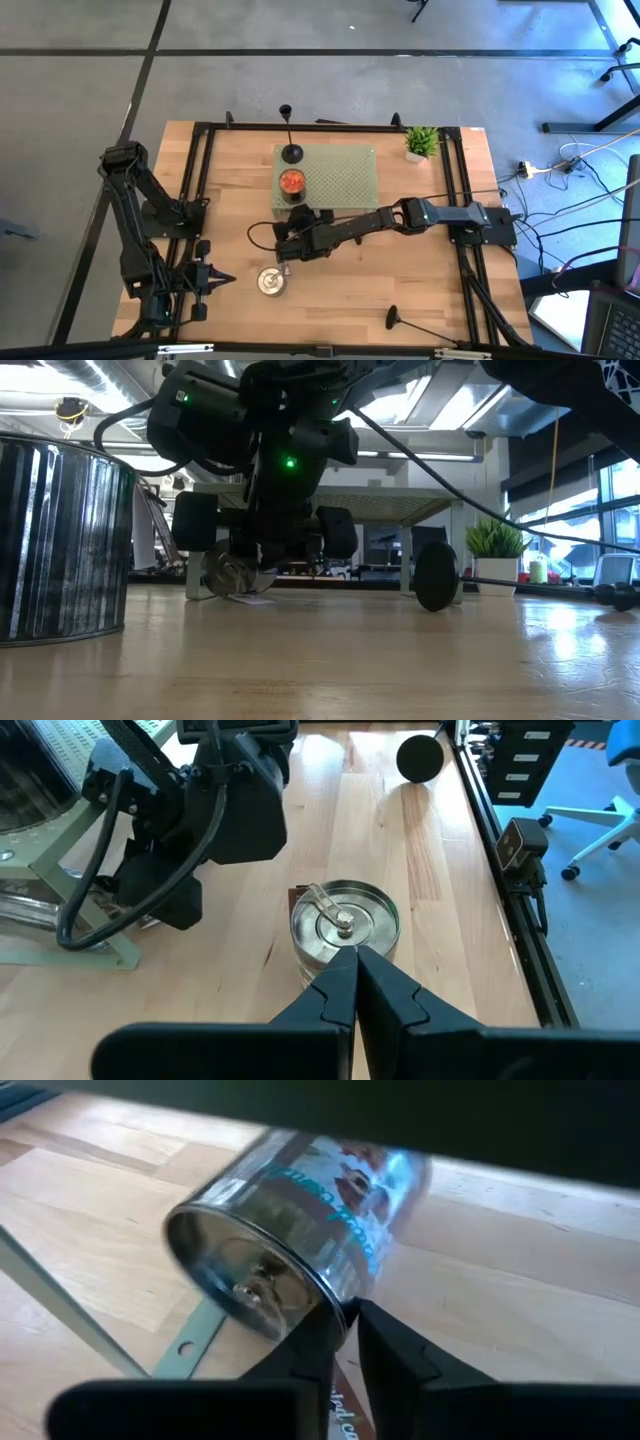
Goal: Pick & Place candle stick holders
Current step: Put the top brown scented candle on the shelf aligned with the other scented candle
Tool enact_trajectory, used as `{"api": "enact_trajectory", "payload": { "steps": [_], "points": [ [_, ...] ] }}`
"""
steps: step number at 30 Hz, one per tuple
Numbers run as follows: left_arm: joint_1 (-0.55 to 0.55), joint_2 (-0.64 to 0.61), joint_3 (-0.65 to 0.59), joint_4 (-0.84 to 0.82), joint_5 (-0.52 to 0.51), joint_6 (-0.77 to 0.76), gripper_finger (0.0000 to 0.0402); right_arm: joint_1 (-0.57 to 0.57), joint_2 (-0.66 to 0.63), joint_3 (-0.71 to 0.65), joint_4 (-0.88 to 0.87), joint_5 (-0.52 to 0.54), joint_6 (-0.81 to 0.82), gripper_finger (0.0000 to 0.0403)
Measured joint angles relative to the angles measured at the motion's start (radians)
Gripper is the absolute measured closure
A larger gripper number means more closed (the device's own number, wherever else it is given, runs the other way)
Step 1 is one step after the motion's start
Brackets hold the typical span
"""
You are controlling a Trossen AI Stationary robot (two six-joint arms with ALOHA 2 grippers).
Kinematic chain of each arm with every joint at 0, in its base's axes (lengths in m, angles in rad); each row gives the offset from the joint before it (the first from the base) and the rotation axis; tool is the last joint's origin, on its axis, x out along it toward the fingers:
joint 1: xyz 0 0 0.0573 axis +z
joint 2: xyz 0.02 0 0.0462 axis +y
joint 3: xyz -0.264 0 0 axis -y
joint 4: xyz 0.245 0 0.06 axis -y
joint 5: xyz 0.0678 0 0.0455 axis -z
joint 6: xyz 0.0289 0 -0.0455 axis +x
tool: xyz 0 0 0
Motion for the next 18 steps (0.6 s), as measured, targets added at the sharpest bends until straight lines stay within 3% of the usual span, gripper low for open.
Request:
{"api": "enact_trajectory", "payload": {
  "steps": [7, 18],
  "points": [
    [0.0, 0.0, 0.0, 0.0, -0.002, 0.0, 0.04, 0.004, 0.0, 0.0, -0.015, -0.001, 0.008, 0.0393],
    [0.0, 0.0, 0.0, 0.006, -0.01, -0.016, 0.04, 0.033, 0.0, -0.001, -0.103, -0.011, 0.131, 0.0399]
  ]
}}
